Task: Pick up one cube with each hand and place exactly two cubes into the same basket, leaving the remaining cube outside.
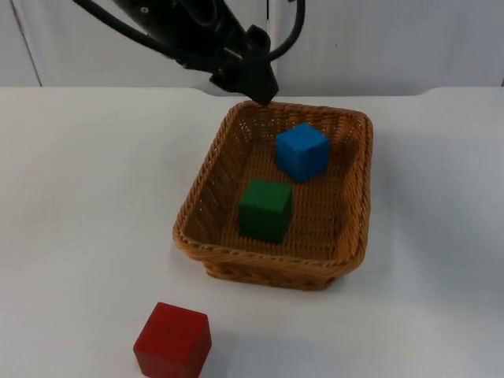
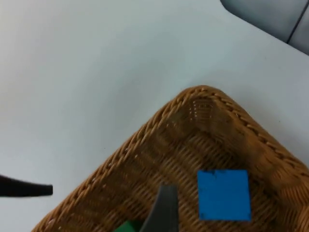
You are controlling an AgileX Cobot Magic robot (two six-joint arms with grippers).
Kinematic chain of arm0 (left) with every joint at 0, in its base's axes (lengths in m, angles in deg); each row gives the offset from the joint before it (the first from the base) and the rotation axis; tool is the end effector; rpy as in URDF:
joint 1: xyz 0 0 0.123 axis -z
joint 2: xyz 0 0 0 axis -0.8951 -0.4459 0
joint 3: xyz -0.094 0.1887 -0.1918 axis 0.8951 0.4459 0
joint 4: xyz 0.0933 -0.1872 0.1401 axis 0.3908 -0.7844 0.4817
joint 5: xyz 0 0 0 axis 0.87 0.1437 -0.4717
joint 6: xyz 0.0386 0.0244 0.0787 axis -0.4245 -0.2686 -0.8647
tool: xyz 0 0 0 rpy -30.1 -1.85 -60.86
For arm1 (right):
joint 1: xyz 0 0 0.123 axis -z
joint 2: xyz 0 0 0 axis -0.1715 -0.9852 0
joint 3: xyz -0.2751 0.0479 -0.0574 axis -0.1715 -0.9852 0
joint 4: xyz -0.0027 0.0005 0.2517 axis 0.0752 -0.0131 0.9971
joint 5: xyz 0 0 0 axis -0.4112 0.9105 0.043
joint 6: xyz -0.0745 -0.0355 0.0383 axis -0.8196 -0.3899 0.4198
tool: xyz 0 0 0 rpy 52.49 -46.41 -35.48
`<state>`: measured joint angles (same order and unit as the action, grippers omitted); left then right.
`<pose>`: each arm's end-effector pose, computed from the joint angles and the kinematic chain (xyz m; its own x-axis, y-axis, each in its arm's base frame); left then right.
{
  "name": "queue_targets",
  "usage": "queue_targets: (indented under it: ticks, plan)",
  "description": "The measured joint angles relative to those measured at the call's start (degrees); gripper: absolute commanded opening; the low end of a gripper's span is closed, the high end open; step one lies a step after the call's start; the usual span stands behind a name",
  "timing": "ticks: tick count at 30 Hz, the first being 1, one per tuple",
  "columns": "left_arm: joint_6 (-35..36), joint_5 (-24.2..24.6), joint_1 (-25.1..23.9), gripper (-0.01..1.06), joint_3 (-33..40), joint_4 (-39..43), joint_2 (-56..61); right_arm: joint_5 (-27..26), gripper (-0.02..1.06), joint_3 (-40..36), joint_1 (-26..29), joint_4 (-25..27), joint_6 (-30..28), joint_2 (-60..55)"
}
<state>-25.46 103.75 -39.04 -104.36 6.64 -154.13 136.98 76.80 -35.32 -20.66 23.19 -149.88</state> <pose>0.3545 -0.1868 0.2474 -0.5014 0.5971 -0.6261 0.7589 0.6510 0.0131 0.4461 0.2342 0.3158 -0.6807 -0.4372 -0.5878 -0.6068 0.7860 0.1181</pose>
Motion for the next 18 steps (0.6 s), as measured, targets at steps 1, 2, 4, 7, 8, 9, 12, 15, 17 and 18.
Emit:
queue_targets:
  ticks: [1,2,4,7,8,9,12,15,17,18]
  plan:
    - [0.26,0.51,0.00,0.77,0.00,0.29,0.58,0.24,0.72,-0.60,0.00,0.00,-0.25,0.73]
    - [0.42,1.11,0.00,0.77,0.00,0.80,1.26,0.41,0.72,-1.50,0.00,-0.11,-0.80,1.74]
    - [1.67,1.56,0.00,0.77,0.00,2.52,2.71,0.49,0.72,-3.92,0.00,-0.11,-1.56,4.20]
    - [3.32,1.69,0.00,0.77,0.00,4.28,4.44,0.37,0.72,-6.80,0.00,-0.11,-2.12,6.91]
    - [4.12,1.69,0.00,0.77,0.00,4.96,5.15,-0.07,0.72,-8.50,0.00,-0.11,-2.24,8.39]
    - [4.63,2.02,0.00,0.77,0.00,5.27,5.93,-0.49,0.72,-9.97,0.00,-0.11,-2.39,9.87]
    - [4.89,3.11,0.00,0.77,0.00,5.86,7.25,-1.41,0.72,-13.59,0.00,-0.11,-2.59,12.56]
    - [5.69,4.45,0.00,0.77,0.00,6.60,8.74,-3.42,0.72,-18.86,0.00,-0.11,-2.82,16.63]
    - [6.70,4.82,0.00,0.77,0.00,6.74,9.49,-5.55,0.72,-22.97,0.00,-0.11,-2.97,19.52]
    - [6.70,4.82,0.00,0.77,0.00,6.74,9.49,-5.55,0.72,-22.97,0.00,-0.11,-2.97,19.52]
